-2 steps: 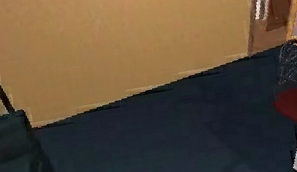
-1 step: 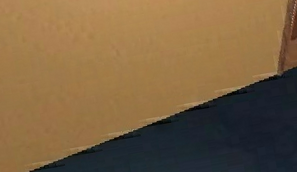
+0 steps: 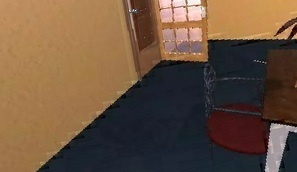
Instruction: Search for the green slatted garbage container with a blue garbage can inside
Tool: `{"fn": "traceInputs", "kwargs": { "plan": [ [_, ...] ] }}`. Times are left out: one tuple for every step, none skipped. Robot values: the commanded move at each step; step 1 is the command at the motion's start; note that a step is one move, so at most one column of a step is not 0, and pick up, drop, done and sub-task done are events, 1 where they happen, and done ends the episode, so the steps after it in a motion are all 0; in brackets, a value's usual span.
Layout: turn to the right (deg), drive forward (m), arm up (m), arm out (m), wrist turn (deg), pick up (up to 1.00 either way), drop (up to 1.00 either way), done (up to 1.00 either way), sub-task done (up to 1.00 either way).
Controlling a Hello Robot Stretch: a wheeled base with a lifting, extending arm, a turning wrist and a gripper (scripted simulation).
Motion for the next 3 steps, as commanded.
{"fn": "traceInputs", "kwargs": {
  "plan": [
    [0.0, 0.05, 0.0, 0.0, 0.0, 0.0, 0.0, 0.0, 0.0],
    [-18.0, 0.0, 0.0, 0.0, 0.0, 0.0, 0.0, 0.0, 0.0],
    [0.0, 1.0, 0.0, 0.0, 0.0, 0.0, 0.0, 0.0, 0.0]
  ]
}}
